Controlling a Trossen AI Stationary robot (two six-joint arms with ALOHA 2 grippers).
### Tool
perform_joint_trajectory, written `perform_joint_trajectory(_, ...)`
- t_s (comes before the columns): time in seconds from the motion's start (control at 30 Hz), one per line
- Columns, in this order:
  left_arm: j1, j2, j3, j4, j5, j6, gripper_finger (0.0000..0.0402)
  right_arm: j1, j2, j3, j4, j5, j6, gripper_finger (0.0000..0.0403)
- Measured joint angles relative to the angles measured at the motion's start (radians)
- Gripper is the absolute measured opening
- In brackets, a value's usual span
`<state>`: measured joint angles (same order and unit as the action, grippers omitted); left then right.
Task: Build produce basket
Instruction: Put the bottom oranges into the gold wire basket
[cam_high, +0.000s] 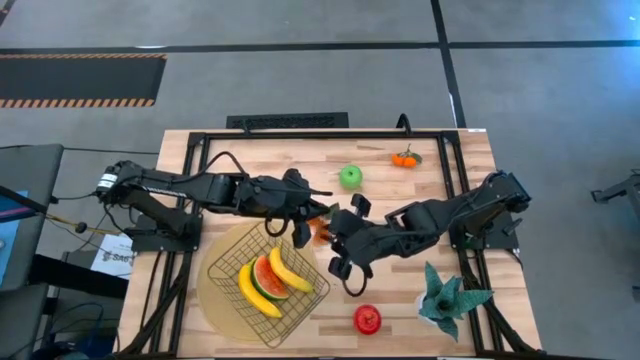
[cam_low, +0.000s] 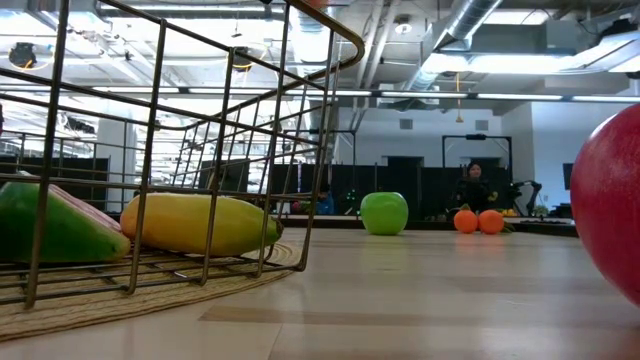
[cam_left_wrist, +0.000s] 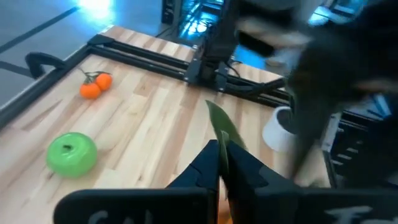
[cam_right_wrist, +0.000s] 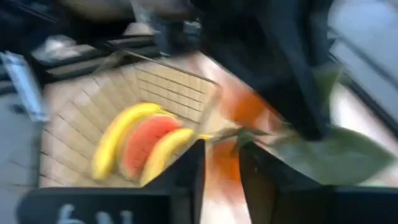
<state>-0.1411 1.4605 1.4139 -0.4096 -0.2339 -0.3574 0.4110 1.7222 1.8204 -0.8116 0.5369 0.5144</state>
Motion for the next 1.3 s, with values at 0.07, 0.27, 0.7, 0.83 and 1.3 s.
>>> perform_joint_trajectory(0.07,0.002,0.000,0.000,-0.003,-0.007,0.000,0.0000,0.003,0.000,0.045,0.009,-0.050,-0.015,0.0143)
perform_joint_trajectory(0.27,0.002,0.000,0.000,-0.008,-0.004,0.000,0.0000,0.017,-0.001,0.126,0.006,-0.129,-0.053,0.0203)
perform_joint_trajectory(0.7,-0.137,-0.010,0.000,-0.134,0.090,-0.116,0.0000,0.050,-0.012,0.217,-0.707,-0.139,0.339,0.0207)
perform_joint_trajectory(0.83,-0.228,-0.010,0.000,-0.158,0.083,-0.212,0.0000,0.055,-0.012,0.198,-0.742,-0.137,0.374,0.0197)
perform_joint_trajectory(1.3,-0.467,0.006,-0.003,-0.220,-0.143,-0.509,0.0000,-0.025,-0.006,0.187,-0.759,-0.109,0.249,0.0169)
